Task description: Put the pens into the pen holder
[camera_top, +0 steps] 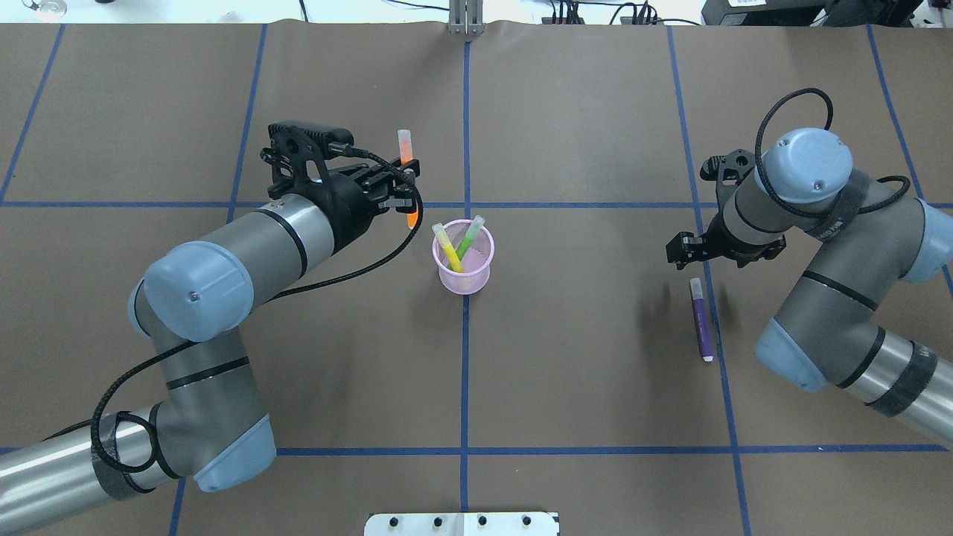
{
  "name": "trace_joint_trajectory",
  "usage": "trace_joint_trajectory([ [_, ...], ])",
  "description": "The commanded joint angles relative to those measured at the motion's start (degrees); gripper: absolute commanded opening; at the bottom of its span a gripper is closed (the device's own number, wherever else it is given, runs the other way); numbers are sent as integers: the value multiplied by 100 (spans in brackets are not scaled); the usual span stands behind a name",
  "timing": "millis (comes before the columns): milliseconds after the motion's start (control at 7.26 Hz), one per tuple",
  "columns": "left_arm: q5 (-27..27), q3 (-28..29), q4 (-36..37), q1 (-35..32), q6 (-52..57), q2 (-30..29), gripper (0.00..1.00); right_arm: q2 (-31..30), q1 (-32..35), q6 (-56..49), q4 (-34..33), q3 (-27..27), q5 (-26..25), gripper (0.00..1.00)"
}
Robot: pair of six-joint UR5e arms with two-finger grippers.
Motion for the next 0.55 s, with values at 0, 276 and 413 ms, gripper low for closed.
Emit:
trace_joint_trajectory([
  [0,6,74,-1,94,5,-92,0,5,-20,30,90,-136,202,99],
  [276,6,118,8,94,-4,-92,0,-3,-12,56,82,-66,746,99],
  [413,-2,119,8,94,-4,-92,0,-47,-20,82,82,-100,827,99],
])
